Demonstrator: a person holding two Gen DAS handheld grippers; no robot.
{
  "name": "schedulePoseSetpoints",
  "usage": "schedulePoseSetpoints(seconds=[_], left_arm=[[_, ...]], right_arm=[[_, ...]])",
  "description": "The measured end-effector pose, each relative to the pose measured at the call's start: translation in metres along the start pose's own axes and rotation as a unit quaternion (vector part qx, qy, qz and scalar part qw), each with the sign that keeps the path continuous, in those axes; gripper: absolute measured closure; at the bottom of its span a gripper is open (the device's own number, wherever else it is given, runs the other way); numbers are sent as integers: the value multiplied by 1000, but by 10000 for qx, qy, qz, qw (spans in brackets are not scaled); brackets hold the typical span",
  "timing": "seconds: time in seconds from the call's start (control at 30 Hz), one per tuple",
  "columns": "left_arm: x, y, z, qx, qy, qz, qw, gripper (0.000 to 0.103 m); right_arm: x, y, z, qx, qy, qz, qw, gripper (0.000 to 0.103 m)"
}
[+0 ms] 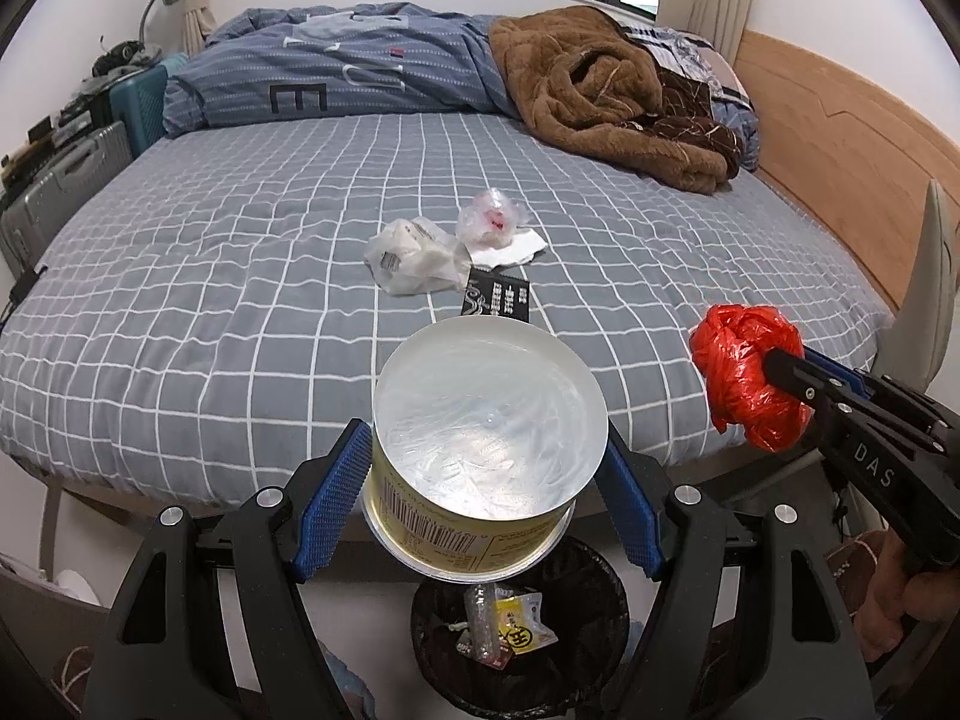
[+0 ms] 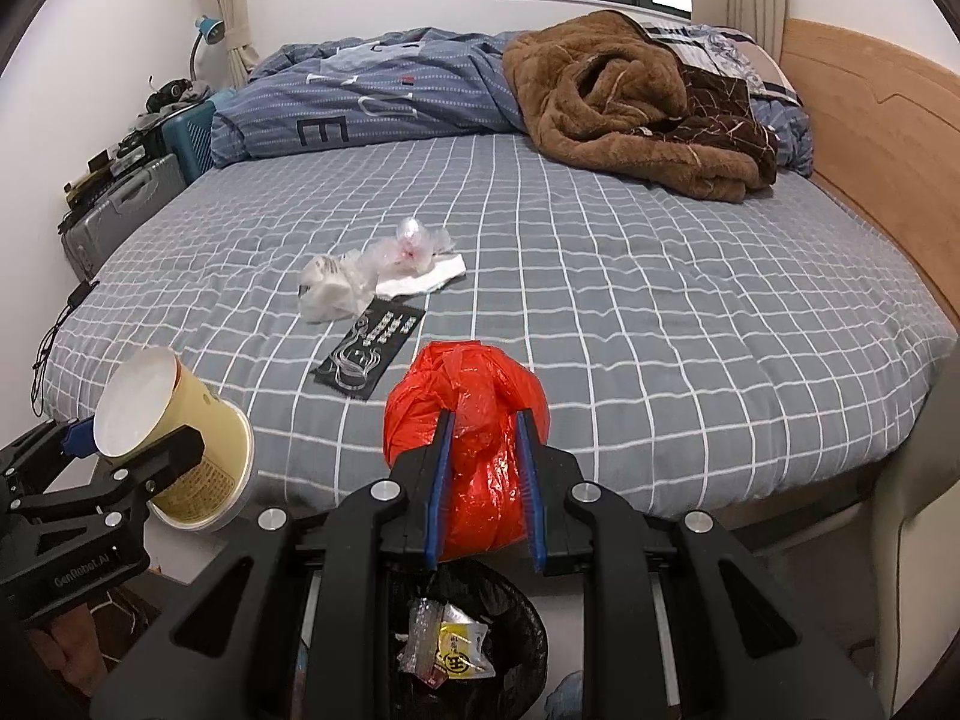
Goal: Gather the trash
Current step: 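Lift the yogurt cup and red bag and carry them toward the bin, then lower the held red bag and yogurt cup down over the bin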
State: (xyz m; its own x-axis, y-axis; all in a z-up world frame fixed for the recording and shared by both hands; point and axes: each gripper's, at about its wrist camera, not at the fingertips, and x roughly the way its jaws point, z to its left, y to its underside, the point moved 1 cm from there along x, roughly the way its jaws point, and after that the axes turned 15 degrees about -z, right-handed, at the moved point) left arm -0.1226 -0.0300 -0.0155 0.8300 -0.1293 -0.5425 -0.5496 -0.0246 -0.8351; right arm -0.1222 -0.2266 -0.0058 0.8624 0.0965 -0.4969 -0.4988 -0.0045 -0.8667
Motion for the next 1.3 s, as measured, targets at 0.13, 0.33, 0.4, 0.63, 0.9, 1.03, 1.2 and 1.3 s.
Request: schedulePoseSetpoints(seconds=[0.13, 0.33, 0.4, 0.63, 0.9, 1.03, 1.2, 1.3], left_arm=[[-4, 9, 2, -1, -11, 57, 10000, 31], [-7, 21, 7, 32, -17, 159, 9999, 31], [-9, 24, 9, 25, -24, 172, 9998, 31], [-14, 41, 10, 22, -37, 320, 9995, 31], [-19, 60, 10, 7, -42, 472, 9989, 31], [-20, 66, 13, -43, -50, 511, 9987, 31], [-20, 76, 16, -83, -97, 600, 9981, 31], [-20, 83, 19, -121, -116, 658, 9977, 31]], right_arm=[[-2, 10, 2, 4, -12, 96, 10000, 83], [-5, 18, 6, -19, -28, 186, 9998, 83], [-7, 21, 7, -19, -32, 212, 9998, 83], [-12, 34, 9, -48, -54, 322, 9995, 83], [-15, 50, 8, -47, -38, 480, 9988, 83], [-16, 55, 6, -28, -18, 536, 9986, 83], [-18, 66, 4, 4, -3, 622, 9981, 83], [-16, 78, 2, 41, -2, 748, 9972, 83]])
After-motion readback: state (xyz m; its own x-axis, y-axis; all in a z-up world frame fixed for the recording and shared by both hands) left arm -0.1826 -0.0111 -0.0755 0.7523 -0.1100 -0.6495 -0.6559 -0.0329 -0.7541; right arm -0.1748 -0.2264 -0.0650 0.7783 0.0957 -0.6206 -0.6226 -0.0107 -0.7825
